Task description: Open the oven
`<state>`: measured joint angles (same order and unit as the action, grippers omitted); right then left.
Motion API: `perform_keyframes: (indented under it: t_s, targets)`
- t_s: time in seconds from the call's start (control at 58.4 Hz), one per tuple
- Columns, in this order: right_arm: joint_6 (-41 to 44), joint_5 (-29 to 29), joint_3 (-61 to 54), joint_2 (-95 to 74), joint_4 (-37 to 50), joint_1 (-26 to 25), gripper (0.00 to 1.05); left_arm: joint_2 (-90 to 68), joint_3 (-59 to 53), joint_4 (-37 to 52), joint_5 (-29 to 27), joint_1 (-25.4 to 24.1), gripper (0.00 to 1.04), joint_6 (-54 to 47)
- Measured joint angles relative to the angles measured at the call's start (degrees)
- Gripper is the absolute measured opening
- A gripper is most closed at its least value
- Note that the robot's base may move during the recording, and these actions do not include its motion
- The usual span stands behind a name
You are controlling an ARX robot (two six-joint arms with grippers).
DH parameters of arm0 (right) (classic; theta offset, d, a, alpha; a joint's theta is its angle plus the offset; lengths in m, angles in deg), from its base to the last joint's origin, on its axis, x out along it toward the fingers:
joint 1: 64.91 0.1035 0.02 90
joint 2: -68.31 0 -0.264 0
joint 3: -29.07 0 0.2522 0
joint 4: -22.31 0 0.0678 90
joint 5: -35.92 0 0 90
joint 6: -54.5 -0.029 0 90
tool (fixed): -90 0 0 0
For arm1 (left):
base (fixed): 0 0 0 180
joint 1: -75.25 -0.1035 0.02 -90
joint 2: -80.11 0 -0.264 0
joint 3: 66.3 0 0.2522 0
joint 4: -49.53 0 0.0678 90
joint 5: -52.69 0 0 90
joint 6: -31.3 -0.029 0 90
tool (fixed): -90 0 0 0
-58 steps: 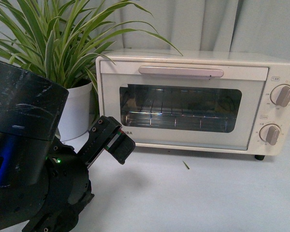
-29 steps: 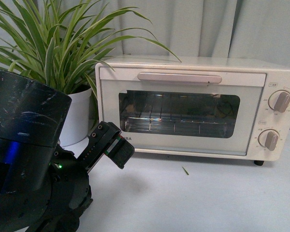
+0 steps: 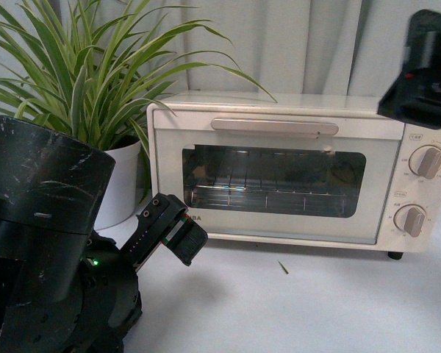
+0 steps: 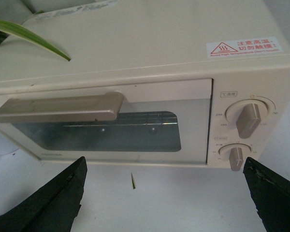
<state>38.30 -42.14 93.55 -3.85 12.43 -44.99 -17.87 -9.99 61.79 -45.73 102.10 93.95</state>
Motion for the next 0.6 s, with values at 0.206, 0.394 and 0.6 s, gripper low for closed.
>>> perform_keyframes:
  t_s: [0.206,0.394,0.6]
  targets:
    - [-3.69,4.37,10.58,-9.03,-4.37,1.73,0.95,-0.02,0.0,0.2,-0.02,0.07,0.98,0.09]
    - [-5.77,5.97,14.75,-12.5,-7.34,2.73,0.95,-0.02,-0.11,0.63,0.13,0.02,0.98,0.48]
    - [-7.1,7.52,17.11,-14.8,-8.7,3.39,0.95,-0.02,-0.26,0.79,0.33,-0.02,0.98,0.66]
